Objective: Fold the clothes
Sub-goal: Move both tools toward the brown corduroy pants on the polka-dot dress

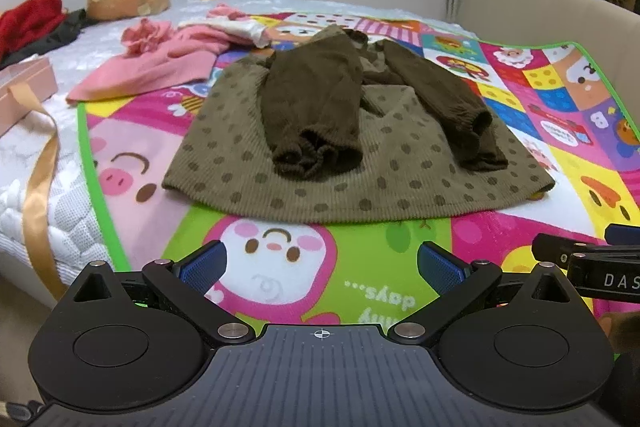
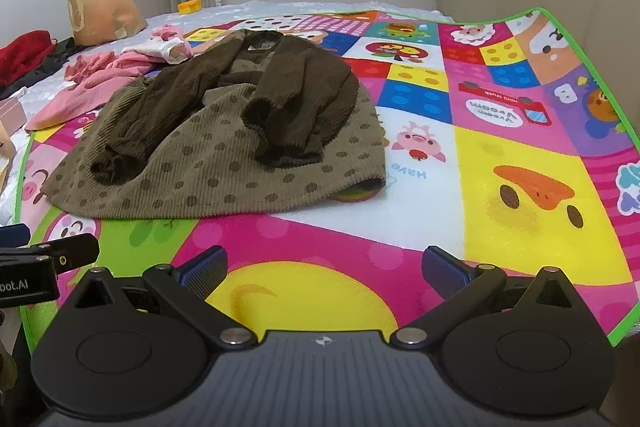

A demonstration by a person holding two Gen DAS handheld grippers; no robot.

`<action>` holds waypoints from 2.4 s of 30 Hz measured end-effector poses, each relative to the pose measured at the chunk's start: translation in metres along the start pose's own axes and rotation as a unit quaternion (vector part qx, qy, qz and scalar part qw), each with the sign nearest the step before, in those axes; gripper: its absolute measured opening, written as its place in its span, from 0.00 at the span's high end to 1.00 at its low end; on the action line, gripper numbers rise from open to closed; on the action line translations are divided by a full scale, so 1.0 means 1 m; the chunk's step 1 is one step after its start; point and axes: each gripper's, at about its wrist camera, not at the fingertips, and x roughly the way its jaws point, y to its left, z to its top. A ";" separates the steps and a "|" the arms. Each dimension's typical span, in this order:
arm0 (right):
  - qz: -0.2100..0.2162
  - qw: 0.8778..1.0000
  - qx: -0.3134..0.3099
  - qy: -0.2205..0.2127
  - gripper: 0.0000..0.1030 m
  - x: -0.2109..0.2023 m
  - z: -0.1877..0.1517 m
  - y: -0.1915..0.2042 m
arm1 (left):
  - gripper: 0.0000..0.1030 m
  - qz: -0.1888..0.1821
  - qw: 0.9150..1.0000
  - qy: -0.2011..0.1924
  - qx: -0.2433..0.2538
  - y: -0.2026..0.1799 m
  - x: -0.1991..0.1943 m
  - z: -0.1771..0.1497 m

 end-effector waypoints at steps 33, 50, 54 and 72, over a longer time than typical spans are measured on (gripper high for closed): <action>0.010 1.000 0.002 -0.003 0.00 -0.004 -0.005 0.002 | 0.00 -0.005 1.000 -0.002 0.027 -0.004 -0.003 -0.003; 0.009 1.000 0.000 0.001 0.00 -0.002 -0.008 0.003 | 0.00 -0.004 1.000 0.000 0.031 -0.005 -0.004 -0.005; 0.009 1.000 -0.001 0.001 0.00 -0.003 -0.008 0.004 | 0.00 -0.005 0.999 0.001 0.032 -0.006 -0.003 -0.005; 0.010 1.000 0.000 0.005 0.00 0.000 -0.007 0.004 | 0.00 -0.007 1.000 0.010 0.025 -0.003 0.000 -0.007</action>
